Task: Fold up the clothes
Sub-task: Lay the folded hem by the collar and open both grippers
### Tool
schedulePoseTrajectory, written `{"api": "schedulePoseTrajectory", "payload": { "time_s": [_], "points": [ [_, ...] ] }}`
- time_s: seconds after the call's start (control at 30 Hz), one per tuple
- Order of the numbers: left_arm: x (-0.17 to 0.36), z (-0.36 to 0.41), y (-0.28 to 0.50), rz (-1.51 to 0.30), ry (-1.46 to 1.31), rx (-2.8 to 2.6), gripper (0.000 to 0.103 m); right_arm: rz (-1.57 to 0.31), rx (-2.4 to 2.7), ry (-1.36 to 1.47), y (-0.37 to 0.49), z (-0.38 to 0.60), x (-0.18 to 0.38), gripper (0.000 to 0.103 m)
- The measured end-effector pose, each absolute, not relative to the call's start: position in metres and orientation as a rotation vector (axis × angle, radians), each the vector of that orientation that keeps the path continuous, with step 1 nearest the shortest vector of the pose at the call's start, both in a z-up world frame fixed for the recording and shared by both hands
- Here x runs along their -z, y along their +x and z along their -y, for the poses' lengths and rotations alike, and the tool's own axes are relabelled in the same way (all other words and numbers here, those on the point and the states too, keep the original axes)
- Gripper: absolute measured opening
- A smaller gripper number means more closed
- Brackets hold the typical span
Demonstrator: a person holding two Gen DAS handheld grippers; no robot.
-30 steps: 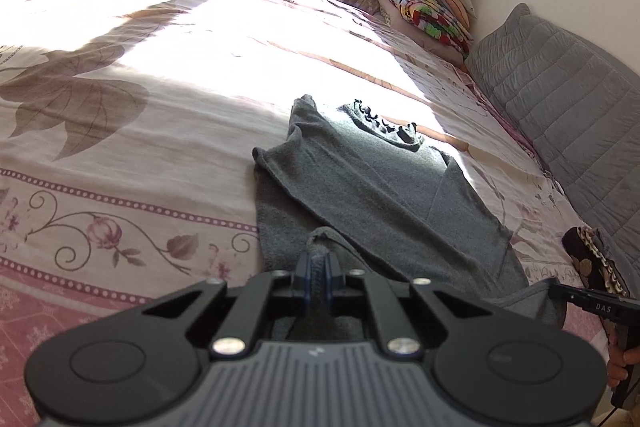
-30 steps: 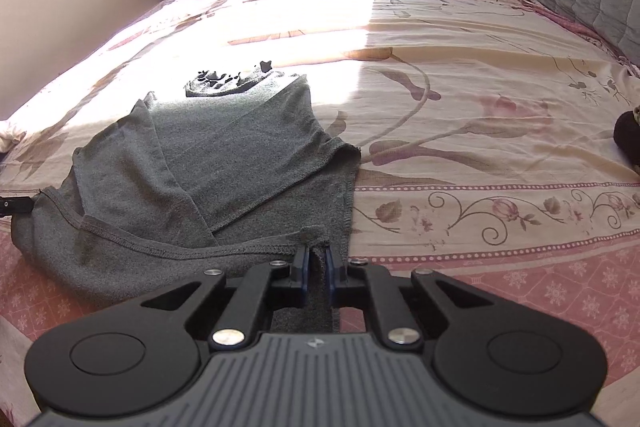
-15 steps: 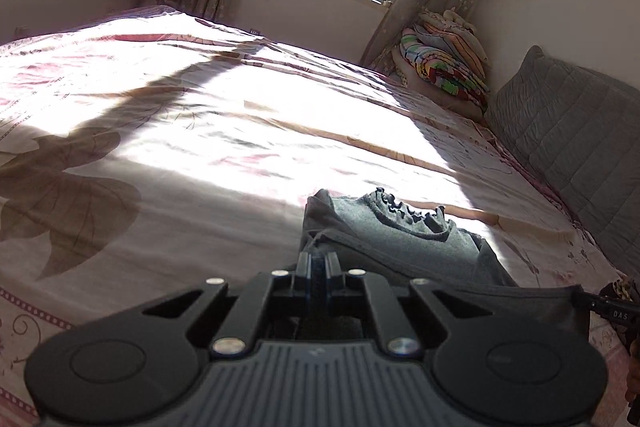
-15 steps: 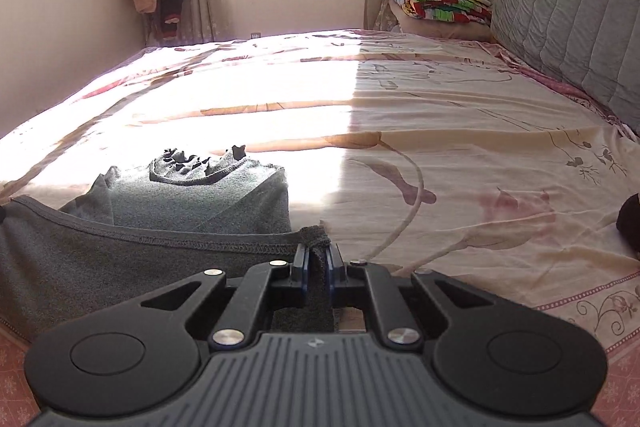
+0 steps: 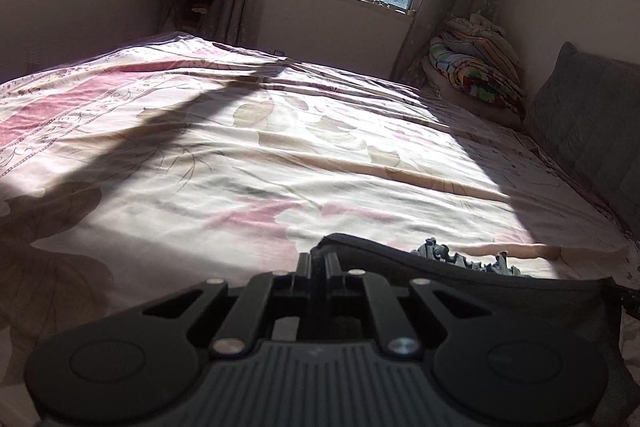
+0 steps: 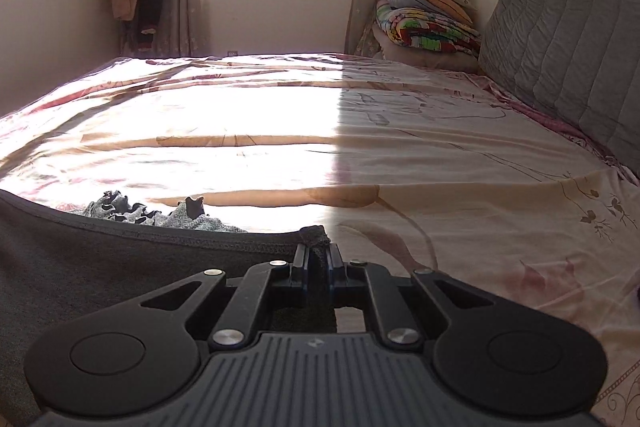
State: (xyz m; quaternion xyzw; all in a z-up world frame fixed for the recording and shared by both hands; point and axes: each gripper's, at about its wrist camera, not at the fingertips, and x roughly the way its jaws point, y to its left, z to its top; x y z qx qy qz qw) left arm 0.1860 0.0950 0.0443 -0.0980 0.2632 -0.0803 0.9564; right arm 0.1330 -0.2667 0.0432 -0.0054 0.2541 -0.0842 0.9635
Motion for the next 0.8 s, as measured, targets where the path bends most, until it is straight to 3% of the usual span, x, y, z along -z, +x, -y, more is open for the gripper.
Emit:
{"api": "schedulePoseTrajectory", "payload": {
  "time_s": [0.5,0.8],
  "points": [
    [-0.030,-0.073,0.247,-0.532,-0.114,0.087,0.006,-0.481,0.237,-0.130,0.201,0.257,-0.024,0.009],
    [-0.012,-0.060,0.269,-0.611,-0.042,0.046,0.006,-0.594,0.252,-0.190,0.240,0.251,-0.011,0.009]
  ]
}}
